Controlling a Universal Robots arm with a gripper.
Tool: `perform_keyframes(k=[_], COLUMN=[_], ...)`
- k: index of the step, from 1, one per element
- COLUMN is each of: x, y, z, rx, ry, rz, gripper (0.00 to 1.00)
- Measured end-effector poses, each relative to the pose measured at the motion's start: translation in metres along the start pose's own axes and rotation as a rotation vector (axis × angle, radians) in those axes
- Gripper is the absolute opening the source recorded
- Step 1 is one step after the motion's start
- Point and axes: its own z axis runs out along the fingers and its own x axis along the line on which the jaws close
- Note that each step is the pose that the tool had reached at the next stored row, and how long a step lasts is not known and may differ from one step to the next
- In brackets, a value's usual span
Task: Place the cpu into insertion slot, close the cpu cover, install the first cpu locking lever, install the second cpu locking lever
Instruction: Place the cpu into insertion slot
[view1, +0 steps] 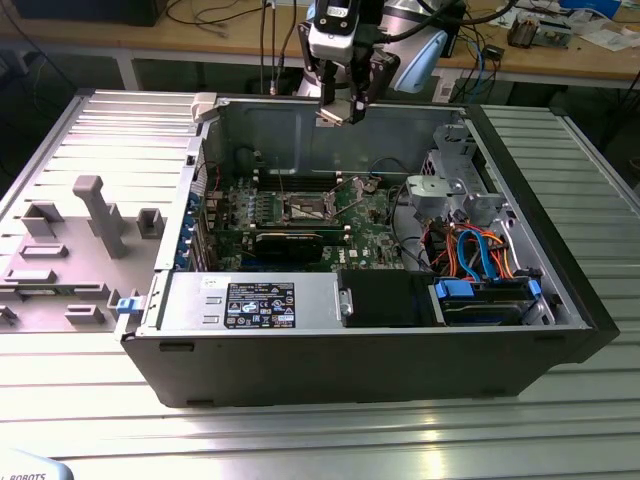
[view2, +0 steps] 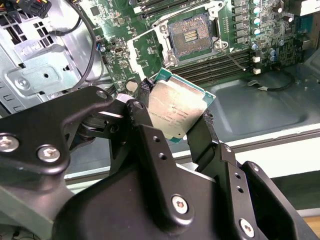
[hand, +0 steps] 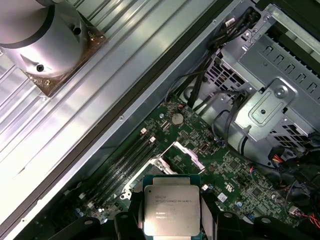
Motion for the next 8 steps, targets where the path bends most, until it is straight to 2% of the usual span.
perform_keyframes(k=[8], x=[0.0], y=[0.0], z=[0.0], rx=[0.0], ry=[-0.0002], rz=[0.002], gripper=[0.54])
